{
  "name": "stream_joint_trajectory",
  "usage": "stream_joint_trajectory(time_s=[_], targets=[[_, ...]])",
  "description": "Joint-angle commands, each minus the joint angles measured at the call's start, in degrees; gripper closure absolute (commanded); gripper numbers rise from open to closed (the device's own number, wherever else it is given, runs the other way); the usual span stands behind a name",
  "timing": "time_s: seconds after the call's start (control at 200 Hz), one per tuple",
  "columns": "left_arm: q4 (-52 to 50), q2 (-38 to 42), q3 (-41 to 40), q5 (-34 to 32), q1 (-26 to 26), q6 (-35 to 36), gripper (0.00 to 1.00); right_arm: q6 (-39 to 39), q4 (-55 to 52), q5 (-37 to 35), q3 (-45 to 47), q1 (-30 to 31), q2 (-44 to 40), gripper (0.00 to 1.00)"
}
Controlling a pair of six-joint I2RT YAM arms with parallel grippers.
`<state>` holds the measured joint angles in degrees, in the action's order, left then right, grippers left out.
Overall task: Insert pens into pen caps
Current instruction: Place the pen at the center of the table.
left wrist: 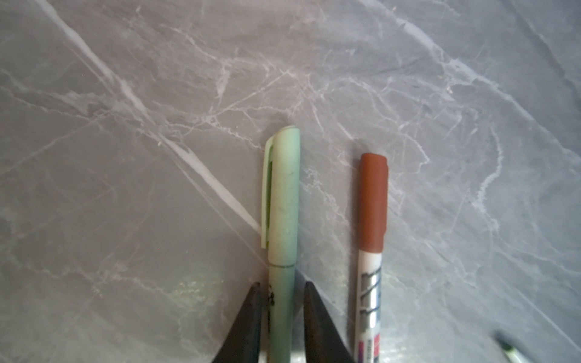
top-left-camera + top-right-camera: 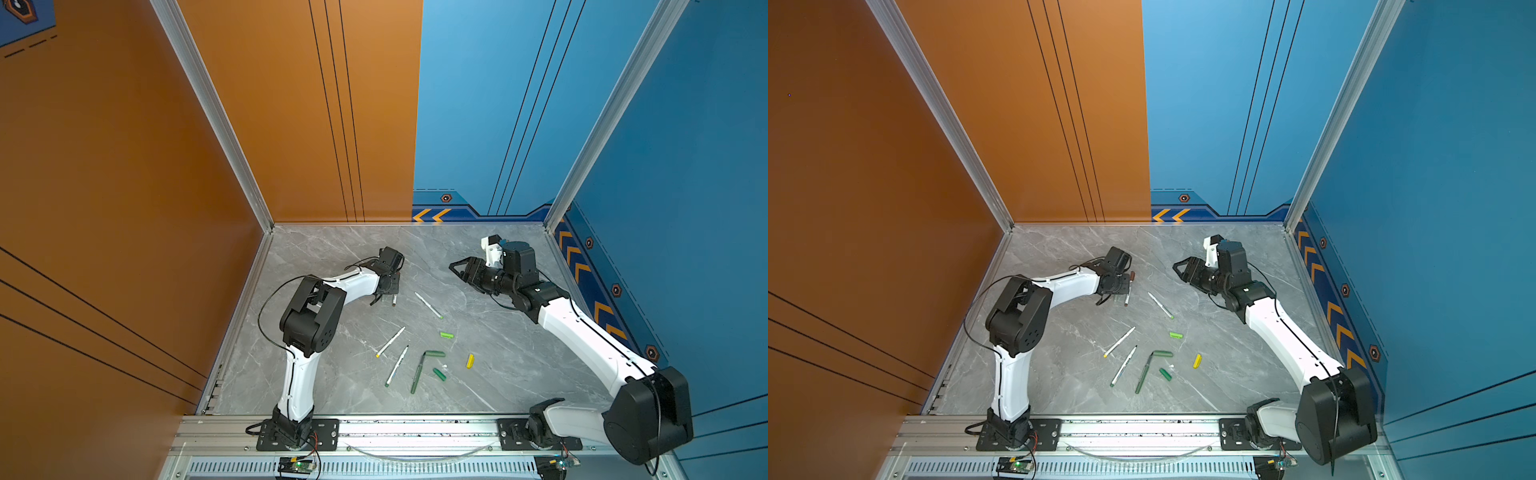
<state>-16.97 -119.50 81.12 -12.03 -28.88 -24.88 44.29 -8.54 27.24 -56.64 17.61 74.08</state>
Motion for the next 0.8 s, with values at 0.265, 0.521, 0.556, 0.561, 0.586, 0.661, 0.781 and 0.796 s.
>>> stream_joint_trajectory(time_s=[0.265,0.521,0.556,0.561,0.586,0.661,0.781,0.796], targets=[[-1.1,5.6,-0.7,3.1,0.6,1.4,0.68,-4.4,-3.5,0.2,0.3,-0.3,0.0,0.41],[3.2,24.5,-6.7,15.7,1.1,3.6,0.52,-17.3,-16.8,-8.9,-7.7,6.4,11.7,0.39],[3.7,27.2,-8.5,16.7,1.3,3.5,0.49,-19.4,-19.1,-11.6,-9.7,8.1,13.9,0.38],[3.8,27.6,-8.8,16.8,1.3,3.5,0.48,-19.6,-19.4,-12.0,-10.1,8.3,14.2,0.38],[4.4,29.4,-10.3,17.4,1.3,3.5,0.46,-21.2,-21.0,-14.1,-11.6,9.5,15.9,0.37],[6.7,35.0,-15.5,18.1,1.7,2.6,0.42,-24.8,-25.2,-18.6,-16.4,12.6,21.4,0.35],[14.9,42.3,-26.9,20.4,3.2,-0.5,0.33,-27.9,-28.3,-22.0,-22.0,15.1,29.7,0.33],[16.1,42.6,-28.4,20.8,3.6,-1.0,0.32,-28.0,-28.4,-22.4,-22.4,15.2,30.6,0.33]])
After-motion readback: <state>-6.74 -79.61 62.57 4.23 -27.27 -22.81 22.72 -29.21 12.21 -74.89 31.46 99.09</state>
